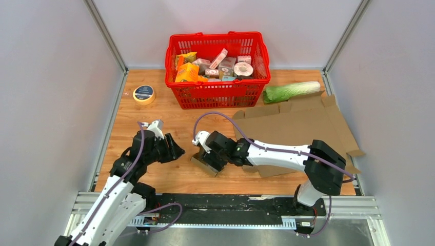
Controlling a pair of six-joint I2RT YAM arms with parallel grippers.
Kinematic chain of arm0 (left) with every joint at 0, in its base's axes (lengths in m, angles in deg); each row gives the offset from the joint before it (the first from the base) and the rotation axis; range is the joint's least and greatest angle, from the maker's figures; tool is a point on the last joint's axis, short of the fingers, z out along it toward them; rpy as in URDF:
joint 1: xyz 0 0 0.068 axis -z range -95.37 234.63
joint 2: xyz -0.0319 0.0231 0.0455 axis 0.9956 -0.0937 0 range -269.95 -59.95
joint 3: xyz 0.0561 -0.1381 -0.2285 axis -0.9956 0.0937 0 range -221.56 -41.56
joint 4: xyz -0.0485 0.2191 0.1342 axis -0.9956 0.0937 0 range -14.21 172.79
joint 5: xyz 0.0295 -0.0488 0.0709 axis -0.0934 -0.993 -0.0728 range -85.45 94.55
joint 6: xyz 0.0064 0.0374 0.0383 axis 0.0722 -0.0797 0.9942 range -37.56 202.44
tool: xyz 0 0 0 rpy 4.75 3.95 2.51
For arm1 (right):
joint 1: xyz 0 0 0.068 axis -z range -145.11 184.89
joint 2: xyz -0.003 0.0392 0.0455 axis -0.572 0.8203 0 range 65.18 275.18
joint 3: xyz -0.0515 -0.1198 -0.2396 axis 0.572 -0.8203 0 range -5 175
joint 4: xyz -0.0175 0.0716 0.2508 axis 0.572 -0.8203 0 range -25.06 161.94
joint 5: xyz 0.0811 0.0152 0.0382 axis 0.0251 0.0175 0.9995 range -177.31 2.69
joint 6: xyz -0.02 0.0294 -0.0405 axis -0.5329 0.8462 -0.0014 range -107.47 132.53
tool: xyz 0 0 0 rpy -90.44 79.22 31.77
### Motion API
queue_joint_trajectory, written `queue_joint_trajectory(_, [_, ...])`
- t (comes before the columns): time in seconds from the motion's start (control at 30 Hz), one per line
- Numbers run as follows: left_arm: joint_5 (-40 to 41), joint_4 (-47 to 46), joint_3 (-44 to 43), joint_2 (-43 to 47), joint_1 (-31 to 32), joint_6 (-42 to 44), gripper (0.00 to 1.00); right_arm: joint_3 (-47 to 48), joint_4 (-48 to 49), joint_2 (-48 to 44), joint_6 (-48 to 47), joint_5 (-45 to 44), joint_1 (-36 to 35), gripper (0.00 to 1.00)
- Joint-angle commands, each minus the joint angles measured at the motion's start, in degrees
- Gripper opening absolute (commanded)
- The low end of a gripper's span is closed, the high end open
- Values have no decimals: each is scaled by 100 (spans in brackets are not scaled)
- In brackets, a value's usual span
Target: Fold the paper box
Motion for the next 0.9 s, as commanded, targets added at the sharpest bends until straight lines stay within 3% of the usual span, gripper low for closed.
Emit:
queue_joint_trajectory(0.0, [219,-668,-459,-454,198,529,54,-120,-317,-121,684,744,109,68])
queue_joint_trajectory(0.07, [149,-879,-363,-612,198,521,53,-191,-202,-323,789,1015,188,75])
queue_joint_trajectory(0.13, [9,-1239,-73,-675,198,207,42,-243,-106,-411,913,1348,372,75])
queue_joint_trajectory(0.23, [147,-1320,226,-596,312,-259,41,-244,-79,-438,922,1535,487,76])
queue_joint_trajectory(0.27, [540,-945,244,-404,400,-392,49,-244,-53,-438,922,1517,478,75])
queue_joint_trajectory(0.37, [703,-573,419,113,401,-744,66,-209,-70,-447,1010,1674,496,75])
queue_joint_trajectory(0.43, [738,-537,586,396,409,-867,67,-244,0,-657,1106,1903,417,76])
queue_joint_trajectory(0.57, [563,-781,666,477,409,-903,58,-95,-184,-1009,1474,1685,206,85])
queue_joint_trajectory(0.67, [274,-1106,535,284,401,-956,55,-15,-456,-1185,1965,1605,197,86])
queue_joint_trajectory(0.77, [54,-1475,297,-129,401,-903,67,-155,-229,-1273,2563,1823,197,85])
queue_joint_trajectory(0.87, [-324,-1872,51,-708,409,-736,68,-253,193,-1072,2793,1773,206,81])
